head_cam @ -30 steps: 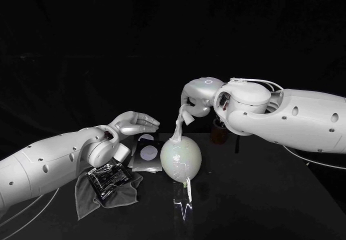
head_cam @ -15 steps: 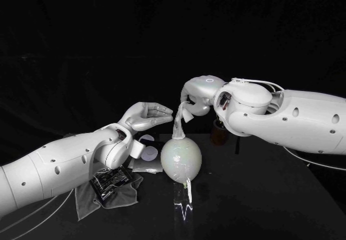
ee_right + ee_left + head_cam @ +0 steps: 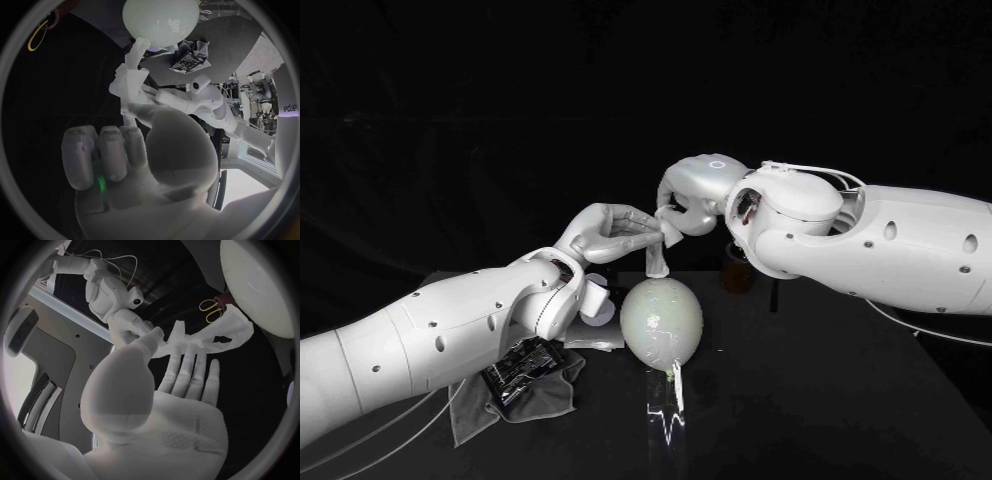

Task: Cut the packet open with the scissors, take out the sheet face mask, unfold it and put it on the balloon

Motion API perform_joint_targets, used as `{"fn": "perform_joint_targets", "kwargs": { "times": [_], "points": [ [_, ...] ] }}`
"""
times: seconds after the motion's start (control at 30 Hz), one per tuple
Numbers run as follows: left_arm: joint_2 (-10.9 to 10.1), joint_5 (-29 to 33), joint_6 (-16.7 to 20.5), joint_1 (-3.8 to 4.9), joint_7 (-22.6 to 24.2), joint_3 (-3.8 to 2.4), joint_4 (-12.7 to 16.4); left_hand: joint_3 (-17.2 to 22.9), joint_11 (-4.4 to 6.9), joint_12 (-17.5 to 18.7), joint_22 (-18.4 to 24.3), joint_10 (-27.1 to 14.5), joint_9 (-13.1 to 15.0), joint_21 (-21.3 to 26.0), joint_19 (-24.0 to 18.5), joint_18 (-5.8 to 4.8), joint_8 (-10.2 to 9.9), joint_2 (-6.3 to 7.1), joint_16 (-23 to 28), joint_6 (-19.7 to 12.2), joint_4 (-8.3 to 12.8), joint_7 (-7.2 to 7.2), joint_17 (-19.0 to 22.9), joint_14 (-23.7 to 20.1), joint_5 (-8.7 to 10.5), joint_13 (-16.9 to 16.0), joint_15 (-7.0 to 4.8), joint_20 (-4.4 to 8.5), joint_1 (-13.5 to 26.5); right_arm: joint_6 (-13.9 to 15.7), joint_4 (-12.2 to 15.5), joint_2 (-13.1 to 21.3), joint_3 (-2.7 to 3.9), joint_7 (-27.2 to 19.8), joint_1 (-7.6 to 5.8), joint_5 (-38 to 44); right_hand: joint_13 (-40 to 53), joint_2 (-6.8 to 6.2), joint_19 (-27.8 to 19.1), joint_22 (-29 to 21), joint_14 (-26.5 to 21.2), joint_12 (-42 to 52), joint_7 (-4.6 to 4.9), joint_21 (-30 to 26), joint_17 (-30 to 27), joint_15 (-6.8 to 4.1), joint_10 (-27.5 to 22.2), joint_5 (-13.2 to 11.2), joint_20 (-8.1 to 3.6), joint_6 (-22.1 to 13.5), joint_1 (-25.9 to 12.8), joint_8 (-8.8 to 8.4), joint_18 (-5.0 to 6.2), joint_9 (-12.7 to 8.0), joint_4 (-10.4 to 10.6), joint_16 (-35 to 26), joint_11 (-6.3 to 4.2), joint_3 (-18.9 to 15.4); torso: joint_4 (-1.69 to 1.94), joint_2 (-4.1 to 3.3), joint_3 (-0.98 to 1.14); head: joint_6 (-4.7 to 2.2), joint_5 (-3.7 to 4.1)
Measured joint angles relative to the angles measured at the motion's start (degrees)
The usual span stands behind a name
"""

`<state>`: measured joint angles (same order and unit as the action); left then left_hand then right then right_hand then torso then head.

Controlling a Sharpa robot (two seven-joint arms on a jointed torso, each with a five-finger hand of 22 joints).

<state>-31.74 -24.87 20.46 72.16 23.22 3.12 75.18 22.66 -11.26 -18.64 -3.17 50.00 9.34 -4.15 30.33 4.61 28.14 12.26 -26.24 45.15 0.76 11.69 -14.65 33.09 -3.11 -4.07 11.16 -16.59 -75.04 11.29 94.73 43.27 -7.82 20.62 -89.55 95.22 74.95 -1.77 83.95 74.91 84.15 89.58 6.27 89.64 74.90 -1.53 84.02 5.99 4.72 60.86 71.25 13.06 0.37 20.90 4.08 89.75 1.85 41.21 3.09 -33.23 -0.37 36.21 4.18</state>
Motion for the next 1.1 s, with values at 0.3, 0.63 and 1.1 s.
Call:
{"fn": "perform_joint_targets", "kwargs": {
  "times": [0.3, 0.63, 1.1],
  "points": [
    [0.7, -0.6, 2.9, 0.05, -1.1, -0.01, -0.4, -1.1, 0.2, -1.2, -0.1, 0.6, -0.4, -0.4, 1.9, -0.03, -0.9, -0.81, -1.3, 0.0, -0.5, 0.0, -0.1, 0.5, 0.0, -0.2, -0.46, -0.01, -0.8, 0.3, 1.2, 0.5, -0.01, 0.0, 0.0, 0.0, 0.0, -0.23, 0.0, 0.0, 0.0, -0.1, -0.08, 0.0, 0.0, 0.0, 0.0, 0.7, 0.01, 0.1, -0.2, -0.03, 0.0, 0.0, -0.2, 0.0, 0.0, 0.2, 0.02, 0.0, 0.0, -0.24, 0.04],
    [0.8, -0.3, 5.7, 0.06, -1.5, -0.02, -0.6, -2.4, 0.92, -4.0, -0.4, 2.4, -0.5, -0.9, 5.5, 1.11, -1.2, -0.94, -3.0, 1.8, -0.9, 0.24, -0.2, 2.1, 0.0, -0.9, -1.32, 0.0, -1.7, 0.2, 1.6, 0.7, -0.03, 0.0, 0.0, 0.0, 0.0, -1.36, 0.0, 0.0, -0.2, 0.2, -0.14, 0.0, 0.0, -0.21, 0.0, 4.8, -0.03, 0.1, -1.4, 1.12, 0.0, 0.1, -0.4, 0.1, 0.01, 1.3, 0.06, -0.03, 0.01, -0.4, 0.14],
    [0.9, 0.1, 6.4, 0.07, -1.4, -0.03, 0.1, -1.0, 2.81, -6.2, -0.3, 4.3, 0.4, -0.9, 5.5, 1.09, 0.9, -3.58, -4.5, 7.6, -1.4, -1.7, 0.0, 4.4, 0.0, -1.4, -2.75, 0.0, -4.4, 0.1, 0.4, -0.2, -0.11, -0.1, 0.0, 0.0, 0.0, -2.56, 0.0, 0.0, -0.2, 0.2, -0.25, 0.2, 0.0, -0.21, 0.0, 9.4, -0.22, 0.0, -2.6, 2.01, 0.0, 0.3, -1.0, 0.0, -0.41, 2.1, 0.09, -0.03, 0.01, -0.31, 0.01]
  ]
}}
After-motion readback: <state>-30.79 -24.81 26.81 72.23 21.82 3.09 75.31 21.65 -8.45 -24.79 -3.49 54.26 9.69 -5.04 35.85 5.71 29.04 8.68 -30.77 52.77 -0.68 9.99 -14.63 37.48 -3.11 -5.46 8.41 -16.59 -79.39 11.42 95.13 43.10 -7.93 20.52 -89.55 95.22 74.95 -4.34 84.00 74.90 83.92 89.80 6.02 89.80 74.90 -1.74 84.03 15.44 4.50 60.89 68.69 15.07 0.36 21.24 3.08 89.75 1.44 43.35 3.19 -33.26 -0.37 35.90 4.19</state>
